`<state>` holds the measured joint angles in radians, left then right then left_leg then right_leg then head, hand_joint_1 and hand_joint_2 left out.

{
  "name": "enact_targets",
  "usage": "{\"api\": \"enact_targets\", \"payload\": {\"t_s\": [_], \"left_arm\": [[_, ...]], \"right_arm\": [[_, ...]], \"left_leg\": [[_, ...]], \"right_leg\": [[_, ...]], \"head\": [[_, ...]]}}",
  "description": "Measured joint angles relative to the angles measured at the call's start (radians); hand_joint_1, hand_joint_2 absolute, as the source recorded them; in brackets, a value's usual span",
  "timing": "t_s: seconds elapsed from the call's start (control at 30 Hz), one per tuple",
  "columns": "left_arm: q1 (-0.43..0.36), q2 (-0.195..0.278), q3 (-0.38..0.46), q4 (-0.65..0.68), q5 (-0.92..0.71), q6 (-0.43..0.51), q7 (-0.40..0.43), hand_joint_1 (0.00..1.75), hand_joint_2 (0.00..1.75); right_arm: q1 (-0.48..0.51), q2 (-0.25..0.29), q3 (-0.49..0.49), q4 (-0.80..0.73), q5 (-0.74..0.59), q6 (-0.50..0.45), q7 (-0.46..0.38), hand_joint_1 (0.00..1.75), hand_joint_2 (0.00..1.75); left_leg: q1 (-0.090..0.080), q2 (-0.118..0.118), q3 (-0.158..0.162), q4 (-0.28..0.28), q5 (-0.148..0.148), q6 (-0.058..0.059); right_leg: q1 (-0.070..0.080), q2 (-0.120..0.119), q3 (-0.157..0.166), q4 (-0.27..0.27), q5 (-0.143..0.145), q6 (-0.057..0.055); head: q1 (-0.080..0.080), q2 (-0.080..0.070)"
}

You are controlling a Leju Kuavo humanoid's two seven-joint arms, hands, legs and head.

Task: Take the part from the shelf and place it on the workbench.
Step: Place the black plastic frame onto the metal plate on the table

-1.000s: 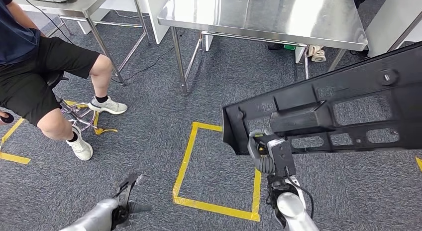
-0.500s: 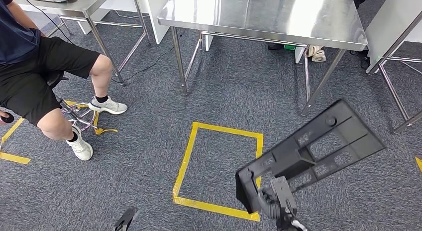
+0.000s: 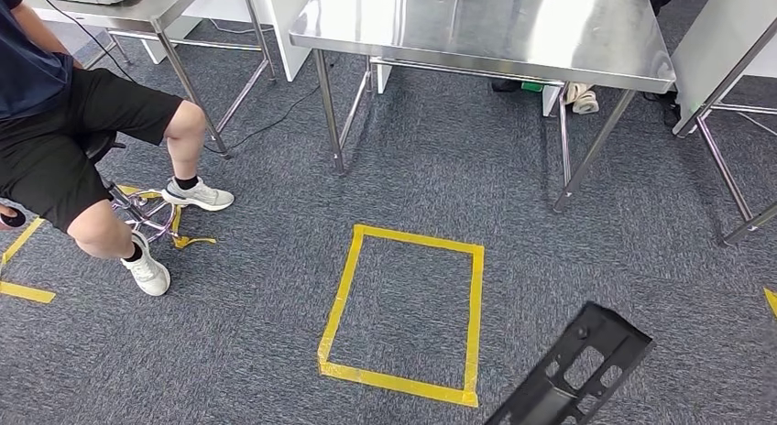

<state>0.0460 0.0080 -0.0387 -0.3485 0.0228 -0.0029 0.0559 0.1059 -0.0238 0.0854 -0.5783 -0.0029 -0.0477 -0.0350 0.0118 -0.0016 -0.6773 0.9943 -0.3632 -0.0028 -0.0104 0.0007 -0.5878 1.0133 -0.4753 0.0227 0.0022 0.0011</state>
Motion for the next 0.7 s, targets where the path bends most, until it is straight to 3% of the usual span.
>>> {"api": "enact_targets", "payload": {"t_s": [0.23, 0.7], "left_arm": [[0.065, 0.000, 0.014, -0.025, -0.020, 0.003, -0.056, 0.00, 1.75], [0.082, -0.001, 0.016, -0.037, -0.021, 0.003, -0.058, 0.00, 1.75]], "right_arm": [[0.008, 0.000, -0.058, 0.098, 0.000, 0.028, 0.029, 1.75, 1.75], [0.029, 0.000, -0.090, 0.147, 0.003, 0.034, 0.037, 1.75, 1.75]], "left_leg": [[0.000, 0.000, 0.001, 0.000, 0.000, 0.001], [0.001, 0.000, 0.001, 0.000, 0.000, 0.000]], "right_leg": [[-0.001, 0.001, 0.000, 0.000, 0.000, 0.000], [0.000, 0.000, 0.001, 0.000, 0.000, 0.000]], "head": [[0.000, 0.000], [0.000, 0.000]]}}
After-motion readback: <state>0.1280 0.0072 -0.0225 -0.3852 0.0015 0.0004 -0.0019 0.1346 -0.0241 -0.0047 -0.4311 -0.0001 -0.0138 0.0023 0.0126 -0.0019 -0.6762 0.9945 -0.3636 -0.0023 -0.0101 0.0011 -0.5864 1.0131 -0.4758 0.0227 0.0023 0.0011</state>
